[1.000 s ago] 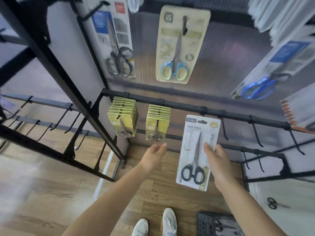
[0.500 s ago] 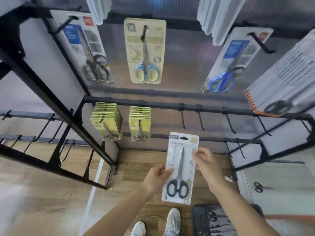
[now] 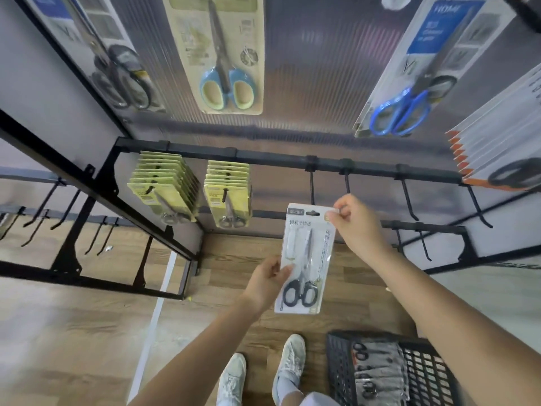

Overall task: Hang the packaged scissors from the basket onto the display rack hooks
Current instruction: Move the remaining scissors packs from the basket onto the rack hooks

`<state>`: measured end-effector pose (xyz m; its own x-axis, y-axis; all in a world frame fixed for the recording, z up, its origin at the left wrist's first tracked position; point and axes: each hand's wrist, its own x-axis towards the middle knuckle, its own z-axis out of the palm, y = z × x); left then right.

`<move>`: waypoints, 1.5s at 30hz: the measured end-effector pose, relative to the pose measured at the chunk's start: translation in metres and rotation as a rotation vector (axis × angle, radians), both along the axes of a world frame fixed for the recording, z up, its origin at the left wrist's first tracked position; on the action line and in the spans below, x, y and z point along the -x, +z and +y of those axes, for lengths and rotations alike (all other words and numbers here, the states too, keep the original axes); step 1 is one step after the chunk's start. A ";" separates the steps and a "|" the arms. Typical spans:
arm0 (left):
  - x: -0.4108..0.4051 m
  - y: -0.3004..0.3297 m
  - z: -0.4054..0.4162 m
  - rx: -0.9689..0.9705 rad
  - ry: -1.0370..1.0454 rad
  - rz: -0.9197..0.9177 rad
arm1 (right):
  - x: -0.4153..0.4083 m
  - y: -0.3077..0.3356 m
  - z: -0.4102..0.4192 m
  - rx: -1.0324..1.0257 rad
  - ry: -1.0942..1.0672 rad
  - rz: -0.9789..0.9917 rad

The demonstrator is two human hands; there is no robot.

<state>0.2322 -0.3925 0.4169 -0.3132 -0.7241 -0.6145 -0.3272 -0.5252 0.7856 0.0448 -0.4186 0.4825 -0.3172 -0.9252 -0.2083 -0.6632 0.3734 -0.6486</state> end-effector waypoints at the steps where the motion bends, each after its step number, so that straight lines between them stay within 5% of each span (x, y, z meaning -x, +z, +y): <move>1: 0.002 -0.001 -0.002 0.000 0.006 -0.011 | 0.001 -0.002 -0.003 0.002 0.007 0.016; 16: 0.034 -0.038 -0.046 0.073 0.067 -0.124 | 0.006 -0.012 -0.030 0.004 0.155 0.288; 24: 0.048 -0.076 -0.086 0.294 0.076 -0.110 | 0.008 -0.039 -0.052 0.161 0.145 0.378; 34: 0.064 -0.094 -0.117 0.410 0.059 -0.129 | 0.016 -0.052 -0.063 0.161 0.203 0.722; 39: 0.066 -0.090 -0.128 0.419 -0.040 -0.154 | 0.014 -0.050 -0.052 0.169 0.226 0.652; 45: 0.048 -0.058 -0.091 0.553 -0.150 -0.432 | 0.002 -0.043 0.008 0.093 0.151 0.794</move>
